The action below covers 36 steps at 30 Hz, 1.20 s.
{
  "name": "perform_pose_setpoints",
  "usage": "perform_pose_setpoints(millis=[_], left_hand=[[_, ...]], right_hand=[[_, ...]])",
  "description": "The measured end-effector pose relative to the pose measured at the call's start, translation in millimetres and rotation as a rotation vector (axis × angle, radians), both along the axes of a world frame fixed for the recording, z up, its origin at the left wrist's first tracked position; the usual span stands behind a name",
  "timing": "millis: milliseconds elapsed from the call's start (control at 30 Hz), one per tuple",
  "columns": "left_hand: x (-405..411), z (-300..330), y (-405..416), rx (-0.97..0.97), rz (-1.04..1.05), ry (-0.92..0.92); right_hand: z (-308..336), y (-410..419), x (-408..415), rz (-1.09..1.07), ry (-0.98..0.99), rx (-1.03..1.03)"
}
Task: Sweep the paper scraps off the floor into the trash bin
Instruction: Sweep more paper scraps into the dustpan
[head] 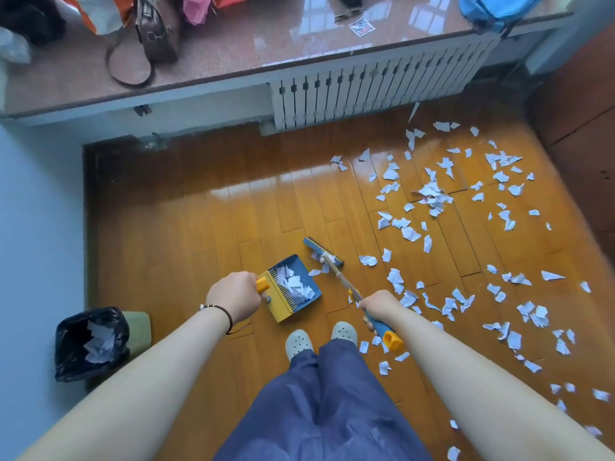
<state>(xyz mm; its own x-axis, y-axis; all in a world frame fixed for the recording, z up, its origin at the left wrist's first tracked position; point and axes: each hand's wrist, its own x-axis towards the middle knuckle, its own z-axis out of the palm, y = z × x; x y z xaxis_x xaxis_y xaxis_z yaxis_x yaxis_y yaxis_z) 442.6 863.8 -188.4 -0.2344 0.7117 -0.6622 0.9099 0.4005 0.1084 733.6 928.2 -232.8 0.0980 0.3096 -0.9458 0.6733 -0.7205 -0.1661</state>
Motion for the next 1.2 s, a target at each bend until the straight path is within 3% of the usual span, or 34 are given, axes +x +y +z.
perform_pose_setpoints(millis=[333, 633, 733, 933, 1200], left_hand=[[24.8, 4.7, 10.4, -0.008, 0.069, 0.043], [41.6, 3.5, 15.9, 0.003, 0.298, 0.025], [42.8, 0.0, 15.4, -0.007, 0.298, 0.016], [34.1, 3.6, 11.2, -0.011, 0.294, 0.007], [13.7, 11.9, -11.4, -0.023, 0.212, 0.035]], right_hand=[[27.4, 23.2, 18.4, -0.124, -0.003, 0.03], [6.9, -7.7, -22.1, 0.084, 0.025, -0.072], [25.7, -8.5, -18.4, 0.161, 0.045, -0.089], [58.7, 10.6, -5.9, 0.065, 0.086, -0.101], [44.5, 23.7, -4.1, -0.003, 0.068, 0.005]])
